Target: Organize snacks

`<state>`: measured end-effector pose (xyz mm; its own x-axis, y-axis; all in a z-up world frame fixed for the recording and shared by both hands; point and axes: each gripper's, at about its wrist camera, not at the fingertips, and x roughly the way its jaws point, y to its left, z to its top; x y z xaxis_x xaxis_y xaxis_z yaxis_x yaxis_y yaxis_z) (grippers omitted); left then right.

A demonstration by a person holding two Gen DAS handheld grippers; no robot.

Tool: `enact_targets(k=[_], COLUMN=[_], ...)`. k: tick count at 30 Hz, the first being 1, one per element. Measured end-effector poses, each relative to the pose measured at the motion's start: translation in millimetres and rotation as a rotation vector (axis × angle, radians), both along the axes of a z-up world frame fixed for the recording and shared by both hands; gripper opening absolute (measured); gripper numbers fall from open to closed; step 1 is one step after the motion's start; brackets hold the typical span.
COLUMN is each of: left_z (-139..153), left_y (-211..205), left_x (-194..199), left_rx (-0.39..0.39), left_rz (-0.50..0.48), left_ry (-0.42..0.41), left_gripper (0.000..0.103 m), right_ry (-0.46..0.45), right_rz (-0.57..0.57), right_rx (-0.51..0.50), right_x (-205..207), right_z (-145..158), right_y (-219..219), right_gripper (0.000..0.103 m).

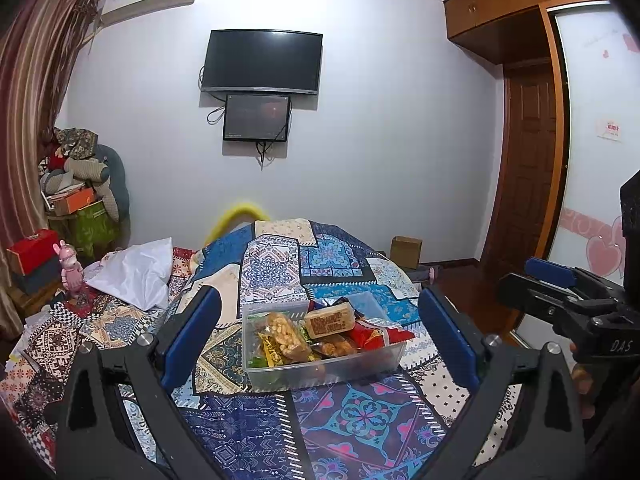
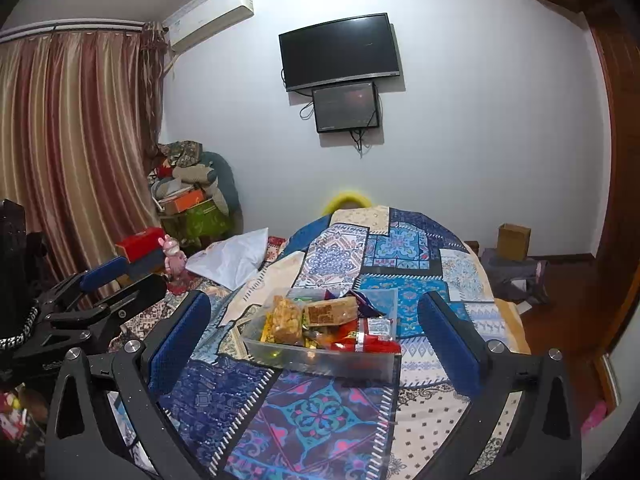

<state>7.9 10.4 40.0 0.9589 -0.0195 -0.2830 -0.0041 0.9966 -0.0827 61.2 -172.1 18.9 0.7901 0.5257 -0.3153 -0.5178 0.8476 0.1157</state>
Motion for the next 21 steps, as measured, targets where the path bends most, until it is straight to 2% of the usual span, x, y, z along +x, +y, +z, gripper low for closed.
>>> enact_targets(k=[21], left_z=[-5.1], left_y=[0.0], left_x=[2.6], left_rx=[-0.002], left_rz=[-0.008], left_ry=[0.012], left_gripper=[0.100], right_ry=[0.009], right_rz=[-0.002], right_rx=[0.001], right_x=[0.6], right_z=[-0.1], right_y=[-1.8], right_gripper=[0.103])
